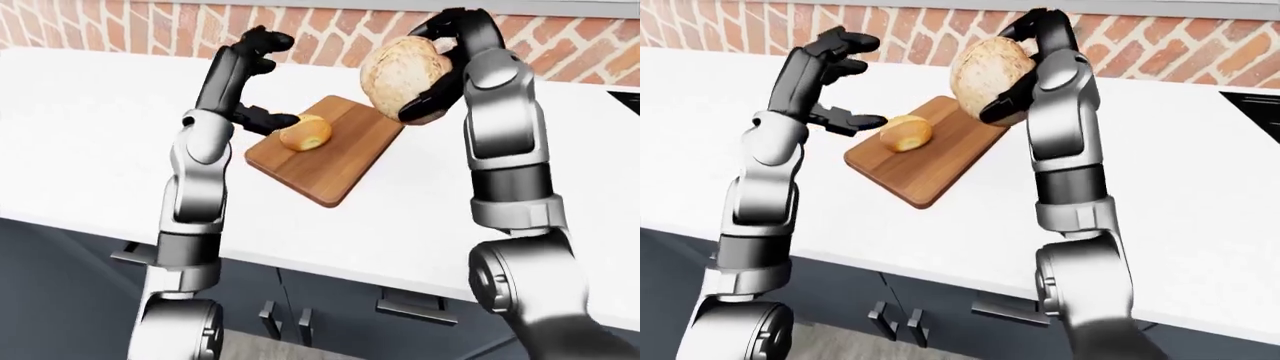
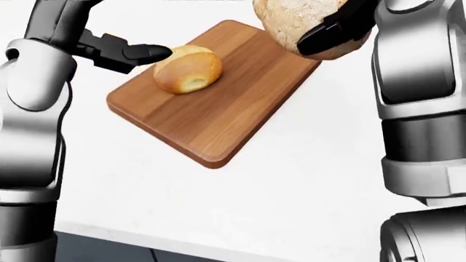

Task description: Place all breads on the cutting board.

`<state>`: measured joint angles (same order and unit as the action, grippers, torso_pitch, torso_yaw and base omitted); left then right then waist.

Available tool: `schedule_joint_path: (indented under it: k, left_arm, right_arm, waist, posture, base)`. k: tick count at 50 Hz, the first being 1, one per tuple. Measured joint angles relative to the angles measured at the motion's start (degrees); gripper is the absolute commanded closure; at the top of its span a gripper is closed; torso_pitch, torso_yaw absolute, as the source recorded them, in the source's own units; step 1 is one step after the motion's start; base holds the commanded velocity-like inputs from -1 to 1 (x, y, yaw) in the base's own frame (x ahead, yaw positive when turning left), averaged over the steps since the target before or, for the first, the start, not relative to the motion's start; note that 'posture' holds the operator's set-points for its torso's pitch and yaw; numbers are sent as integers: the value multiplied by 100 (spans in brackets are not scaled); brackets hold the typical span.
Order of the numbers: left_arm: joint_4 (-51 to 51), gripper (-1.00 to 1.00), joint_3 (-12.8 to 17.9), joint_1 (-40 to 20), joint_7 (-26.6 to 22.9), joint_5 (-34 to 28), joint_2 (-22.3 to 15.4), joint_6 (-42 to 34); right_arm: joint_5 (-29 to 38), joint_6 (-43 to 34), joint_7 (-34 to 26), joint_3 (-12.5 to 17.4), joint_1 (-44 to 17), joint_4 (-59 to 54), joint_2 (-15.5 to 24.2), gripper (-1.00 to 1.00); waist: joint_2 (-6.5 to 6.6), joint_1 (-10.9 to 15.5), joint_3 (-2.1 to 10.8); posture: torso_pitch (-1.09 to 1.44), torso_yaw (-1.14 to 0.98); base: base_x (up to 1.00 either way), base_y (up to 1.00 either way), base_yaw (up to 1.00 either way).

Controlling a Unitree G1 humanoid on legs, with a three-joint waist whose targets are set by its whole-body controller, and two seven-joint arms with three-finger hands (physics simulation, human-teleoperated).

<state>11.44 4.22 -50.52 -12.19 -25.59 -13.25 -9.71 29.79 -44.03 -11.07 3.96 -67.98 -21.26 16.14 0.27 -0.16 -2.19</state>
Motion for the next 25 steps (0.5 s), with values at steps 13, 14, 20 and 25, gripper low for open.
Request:
schedule_joint_path:
  k: [13, 14, 20, 25]
  left_arm:
    - [-908, -100, 122, 351, -164, 355, -140, -568]
    - [-931, -100, 122, 356, -163, 369, -136, -590]
    - [-986, -100, 55, 372, -151, 412, -96, -578]
    - [-1015, -100, 49, 426, -144, 443, -64, -527]
  right_arm:
    - [-607, 1665, 1205, 49, -1116, -3566, -132, 100]
    - [-645, 1746, 1263, 36, -1190, -3747, -145, 100]
    - [-724, 1930, 1439, -60, -1487, -4309, -227, 100]
    - [-732, 2128, 1597, -30, -1588, -4797, -269, 100]
  waist:
    - [27, 25, -15]
    - [28, 24, -19]
    - [19, 30, -14]
    - [6, 40, 5]
  posture:
    - [0, 0]
    - [0, 0]
    - [0, 0]
    - [0, 0]
  base:
    - [0, 0, 0]
    - [0, 0, 0]
    - [0, 0, 0]
    - [0, 0, 0]
